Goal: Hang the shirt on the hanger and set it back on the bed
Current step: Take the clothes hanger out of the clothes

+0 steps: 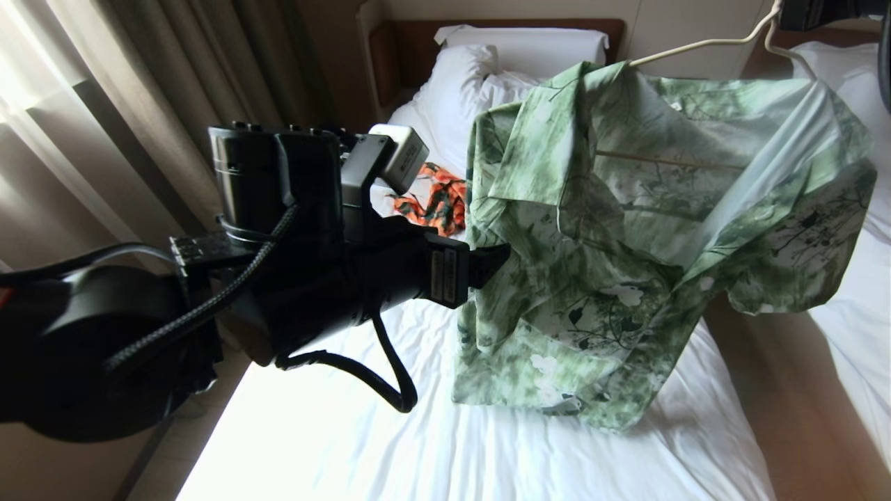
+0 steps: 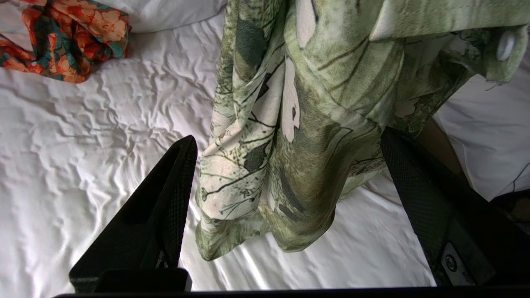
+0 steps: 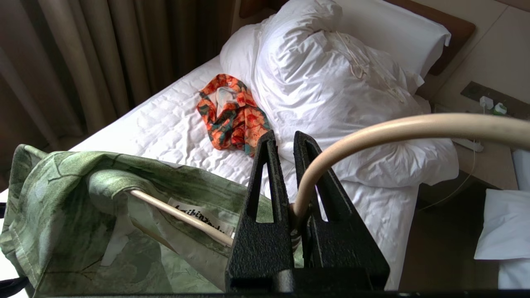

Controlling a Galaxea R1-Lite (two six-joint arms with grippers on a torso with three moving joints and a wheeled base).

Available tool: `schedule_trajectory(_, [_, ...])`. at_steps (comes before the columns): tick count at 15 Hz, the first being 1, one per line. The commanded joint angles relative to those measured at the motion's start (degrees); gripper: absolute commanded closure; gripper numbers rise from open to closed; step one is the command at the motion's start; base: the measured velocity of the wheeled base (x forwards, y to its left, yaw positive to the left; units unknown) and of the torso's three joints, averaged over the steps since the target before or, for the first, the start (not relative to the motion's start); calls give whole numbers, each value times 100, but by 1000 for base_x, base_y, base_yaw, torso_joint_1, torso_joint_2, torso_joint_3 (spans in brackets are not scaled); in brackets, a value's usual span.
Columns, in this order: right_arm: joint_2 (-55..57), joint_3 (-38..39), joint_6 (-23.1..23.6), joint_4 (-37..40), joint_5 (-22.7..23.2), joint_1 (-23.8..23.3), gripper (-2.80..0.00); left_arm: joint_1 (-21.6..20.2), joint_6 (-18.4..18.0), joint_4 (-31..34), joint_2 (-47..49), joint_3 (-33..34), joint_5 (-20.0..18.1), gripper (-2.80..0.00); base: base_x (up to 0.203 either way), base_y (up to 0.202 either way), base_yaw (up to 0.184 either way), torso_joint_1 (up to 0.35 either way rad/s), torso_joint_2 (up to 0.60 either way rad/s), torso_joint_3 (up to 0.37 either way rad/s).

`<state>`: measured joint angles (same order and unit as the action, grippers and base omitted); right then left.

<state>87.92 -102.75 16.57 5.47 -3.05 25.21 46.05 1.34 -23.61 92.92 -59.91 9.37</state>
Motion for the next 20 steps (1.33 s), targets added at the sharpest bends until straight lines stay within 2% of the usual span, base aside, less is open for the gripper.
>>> schedule_trajectory(1, [15,1,13,-2,59,-78,0,-77,7,-58,233,-64,3,-280,0,0,0,0,0,0])
schedule_trajectory(3, [41,-6,13,-11,59,-78,0,-71,8,-368,354,-133,15,-280,0,0,0,0,0,0])
schedule_trajectory(4, [41,-1,13,-11,59,-77,0,-70,-59,-509,398,-135,20,0,0,0,0,0,0,0])
schedule_trajectory(5, [41,1,13,-11,59,-78,0,-78,-169,-546,437,-132,35,0,0,0,0,0,0,0])
schedule_trajectory(9, [67,-8,17,-11,59,-93,0,-136,-187,-547,345,-84,73,0,0,0,0,0,0,0])
schedule_trajectory(14, [24,-20,31,-11,59,-87,0,-703,-209,-499,-183,-36,68,0,0,0,0,0,0,0])
schedule_trajectory(17, [24,-8,48,-11,42,-90,0,-1057,-430,-488,-465,-48,50,0,0,0,0,0,0,0])
schedule_trajectory(20, [24,-8,57,-2,42,-87,0,-1205,-451,-474,-606,-172,47,0,0,0,0,0,0,0])
